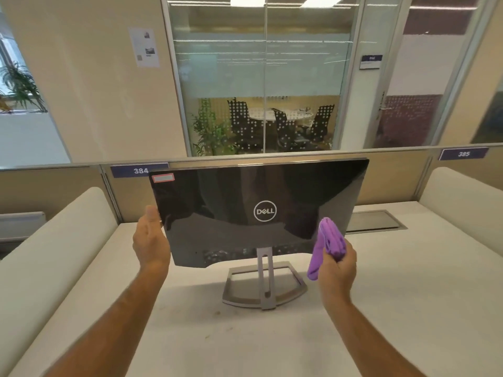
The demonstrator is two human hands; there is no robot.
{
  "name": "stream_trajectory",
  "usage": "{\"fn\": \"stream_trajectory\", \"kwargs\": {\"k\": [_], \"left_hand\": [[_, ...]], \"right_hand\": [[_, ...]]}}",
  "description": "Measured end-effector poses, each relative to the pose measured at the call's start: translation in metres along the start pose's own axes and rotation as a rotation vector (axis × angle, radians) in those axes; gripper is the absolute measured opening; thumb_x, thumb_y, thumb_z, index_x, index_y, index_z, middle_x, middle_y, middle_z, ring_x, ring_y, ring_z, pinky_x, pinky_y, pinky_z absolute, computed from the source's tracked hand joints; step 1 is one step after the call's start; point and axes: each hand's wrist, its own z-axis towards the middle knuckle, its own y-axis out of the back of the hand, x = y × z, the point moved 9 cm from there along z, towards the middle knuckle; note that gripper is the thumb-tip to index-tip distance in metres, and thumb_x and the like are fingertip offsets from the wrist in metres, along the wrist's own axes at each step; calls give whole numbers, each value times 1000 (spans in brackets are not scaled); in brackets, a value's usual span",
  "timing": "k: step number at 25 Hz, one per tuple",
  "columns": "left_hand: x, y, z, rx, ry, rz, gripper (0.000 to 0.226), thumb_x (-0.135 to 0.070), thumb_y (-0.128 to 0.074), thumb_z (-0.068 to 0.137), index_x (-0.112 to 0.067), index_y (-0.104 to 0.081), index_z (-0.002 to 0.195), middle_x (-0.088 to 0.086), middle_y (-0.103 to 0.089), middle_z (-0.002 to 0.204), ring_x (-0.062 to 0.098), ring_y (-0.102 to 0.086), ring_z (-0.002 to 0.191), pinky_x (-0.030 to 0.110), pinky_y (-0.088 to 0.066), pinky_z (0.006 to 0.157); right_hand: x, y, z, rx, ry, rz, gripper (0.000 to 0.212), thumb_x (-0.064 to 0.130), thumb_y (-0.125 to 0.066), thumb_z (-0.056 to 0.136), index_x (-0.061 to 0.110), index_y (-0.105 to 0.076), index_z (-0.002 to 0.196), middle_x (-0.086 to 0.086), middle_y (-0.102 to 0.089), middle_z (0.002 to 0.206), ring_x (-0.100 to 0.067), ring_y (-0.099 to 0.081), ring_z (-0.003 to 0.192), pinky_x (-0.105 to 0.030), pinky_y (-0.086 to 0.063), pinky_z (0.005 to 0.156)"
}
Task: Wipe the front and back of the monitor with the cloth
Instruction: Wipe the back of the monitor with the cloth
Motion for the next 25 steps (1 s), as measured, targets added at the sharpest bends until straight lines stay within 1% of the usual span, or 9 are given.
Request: {"fn": "stream_trajectory", "kwargs": {"k": [3, 7, 12, 13, 17, 18, 22, 23, 25], "left_hand": [[3, 0, 3, -15, 43, -29, 104, -96, -22, 64, -25, -57, 131, 0, -60, 135, 26, -57, 121, 53, -42, 107], [5, -1, 3, -13, 49, -48, 94, -90, -25, 72, -25, -57, 133, 0, -60, 135, 25, -57, 122, 52, -42, 106], [3, -2, 2, -32, 49, -61, 83, -83, -27, 78, -27, -56, 131, 0, -58, 137, 26, -56, 123, 52, -41, 107], [3, -2, 2, -35, 48, -63, 81, -82, -28, 78, -28, -56, 131, 0, -58, 137, 26, -56, 123, 52, -41, 107], [4, -2, 2, -41, 30, -68, 83, -82, -28, 77, -27, -56, 132, -1, -58, 138, 25, -56, 124, 50, -42, 107], [5, -2, 1, -44, 26, -65, 84, -83, -27, 76, -27, -55, 133, -1, -58, 138, 25, -56, 124, 50, -42, 106], [5, -2, 0, -57, 14, -58, 84, -82, -27, 77, -27, -55, 134, -1, -58, 139, 25, -56, 124, 49, -43, 106], [5, -2, -1, -57, 15, -59, 84, -82, -27, 78, -27, -55, 134, -1, -57, 139, 25, -56, 124, 49, -42, 107], [6, -2, -1, -58, 18, -61, 83, -81, -27, 78, -26, -55, 134, -1, -57, 139, 24, -56, 124, 49, -42, 107]], "right_hand": [[-7, 18, 37, -91, -40, -72, 47, 3, -62, 92, 15, -51, 136, -11, -56, 124, -25, -59, 107, -38, -54, 90], [-13, 11, 53, -24, 75, -227, 52, 2, -67, 88, 10, -49, 137, -14, -57, 126, -26, -58, 107, -39, -54, 88], [-75, 14, 56, 18, -337, -195, 44, 8, -55, 97, 13, -47, 139, -14, -58, 125, -29, -56, 100, -39, -53, 79], [-72, 13, 59, 8, -330, -166, 44, 9, -56, 97, 15, -47, 139, -11, -58, 123, -27, -56, 100, -38, -53, 79], [-37, 6, 64, -4, -40, -181, 52, 4, -64, 91, 16, -48, 138, 2, -52, 118, -20, -54, 102, -32, -52, 82], [-43, 6, 65, 4, -68, -192, 52, 3, -64, 91, 16, -48, 138, 1, -53, 117, -21, -54, 102, -33, -52, 82], [-87, 14, 62, 52, -454, -171, 41, 10, -54, 98, 13, -46, 139, -12, -56, 118, -30, -57, 100, -40, -53, 82], [-84, 14, 62, 50, -431, -187, 42, 10, -55, 98, 13, -46, 139, -13, -56, 120, -29, -57, 100, -40, -53, 83], [-59, 10, 62, 27, -210, -204, 45, 8, -60, 95, 14, -48, 138, -10, -57, 122, -27, -58, 102, -40, -54, 85]]}}
